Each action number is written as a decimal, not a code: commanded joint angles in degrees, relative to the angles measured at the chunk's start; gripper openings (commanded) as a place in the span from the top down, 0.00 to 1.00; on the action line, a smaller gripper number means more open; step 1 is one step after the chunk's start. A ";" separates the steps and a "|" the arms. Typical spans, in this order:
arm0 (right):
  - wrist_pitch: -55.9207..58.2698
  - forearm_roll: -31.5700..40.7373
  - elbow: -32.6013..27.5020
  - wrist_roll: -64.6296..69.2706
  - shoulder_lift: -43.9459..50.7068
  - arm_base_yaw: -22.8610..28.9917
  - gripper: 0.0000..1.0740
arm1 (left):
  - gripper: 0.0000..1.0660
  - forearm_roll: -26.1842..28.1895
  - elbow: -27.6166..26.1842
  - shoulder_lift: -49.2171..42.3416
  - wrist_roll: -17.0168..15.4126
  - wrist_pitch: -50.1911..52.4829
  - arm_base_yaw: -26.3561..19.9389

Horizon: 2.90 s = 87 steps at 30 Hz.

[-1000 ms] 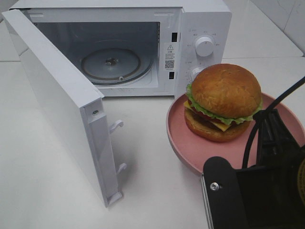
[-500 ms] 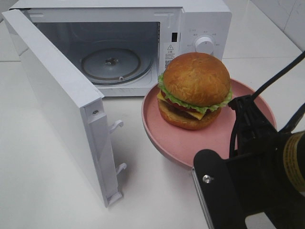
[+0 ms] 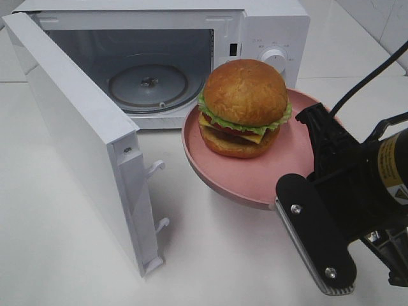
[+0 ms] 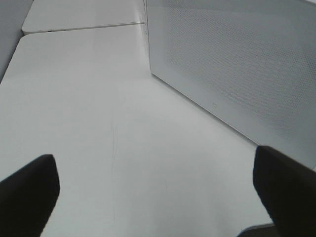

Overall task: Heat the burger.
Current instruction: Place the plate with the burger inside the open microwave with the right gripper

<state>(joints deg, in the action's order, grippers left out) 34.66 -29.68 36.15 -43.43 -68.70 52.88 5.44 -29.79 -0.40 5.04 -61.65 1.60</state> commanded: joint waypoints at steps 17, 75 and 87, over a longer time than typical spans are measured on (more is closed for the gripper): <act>-6.70 21.49 0.11 -42.06 0.06 -18.45 1.00 | 0.06 0.23 0.17 -0.80 -0.11 0.46 0.34; -9.17 29.11 29.39 -49.62 -31.05 -15.99 1.00 | 0.06 0.23 0.17 -0.80 -0.11 0.46 0.34; -7.68 28.93 37.93 -49.39 -37.36 -15.99 1.00 | 0.06 0.23 0.17 -0.80 -0.11 0.46 0.34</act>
<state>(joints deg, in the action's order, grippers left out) 29.85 -0.69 72.82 -93.16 -106.51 36.90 5.44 -29.79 -0.40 5.04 -61.65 1.60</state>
